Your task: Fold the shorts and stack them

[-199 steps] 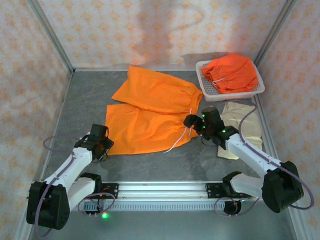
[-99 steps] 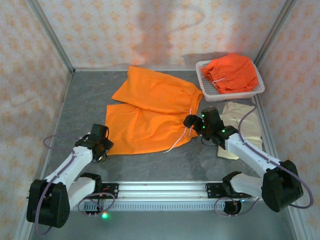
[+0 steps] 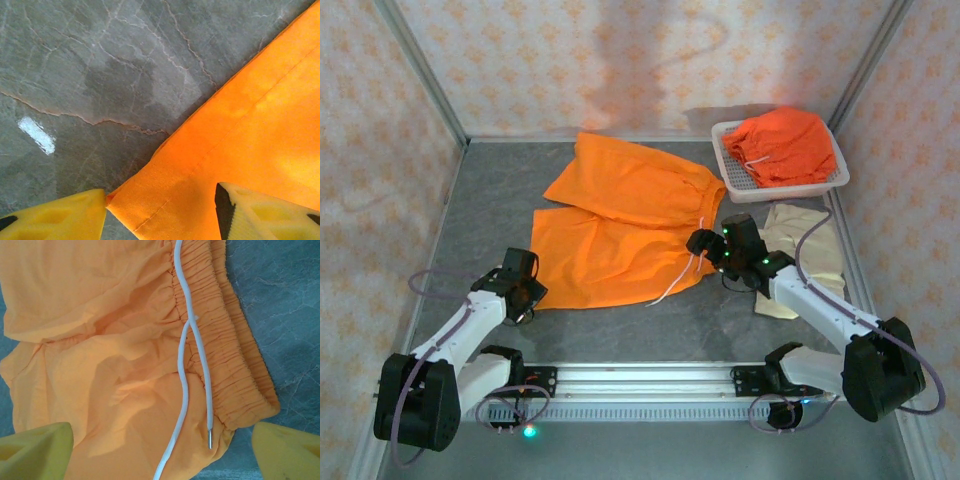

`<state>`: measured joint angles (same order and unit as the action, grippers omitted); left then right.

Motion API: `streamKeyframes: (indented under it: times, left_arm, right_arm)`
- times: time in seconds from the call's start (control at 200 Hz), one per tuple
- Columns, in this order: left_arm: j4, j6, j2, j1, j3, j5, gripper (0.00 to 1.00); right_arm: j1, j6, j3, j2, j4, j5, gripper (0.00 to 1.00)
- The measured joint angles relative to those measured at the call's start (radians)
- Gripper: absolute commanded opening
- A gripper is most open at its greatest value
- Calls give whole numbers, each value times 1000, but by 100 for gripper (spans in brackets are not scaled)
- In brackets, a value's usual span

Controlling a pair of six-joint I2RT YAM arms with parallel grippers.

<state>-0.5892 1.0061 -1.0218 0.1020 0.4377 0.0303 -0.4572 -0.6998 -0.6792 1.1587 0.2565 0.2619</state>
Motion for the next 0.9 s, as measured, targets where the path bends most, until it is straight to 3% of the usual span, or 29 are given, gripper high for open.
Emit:
streamKeyframes:
  times: [0.425,0.545,0.901]
  left_arm:
    - [2,-38,-14,0,36,4,12]
    - [-3,-40,11,0,48,-13,0]
    - [-13,-47,40,0,74,-21,0]
  right_arm:
    - [0,-8,1,8,-3,0,91]
    - [0,-24,2,9,16,-4,84]
    - [0,-188,77,74,73,-7,67]
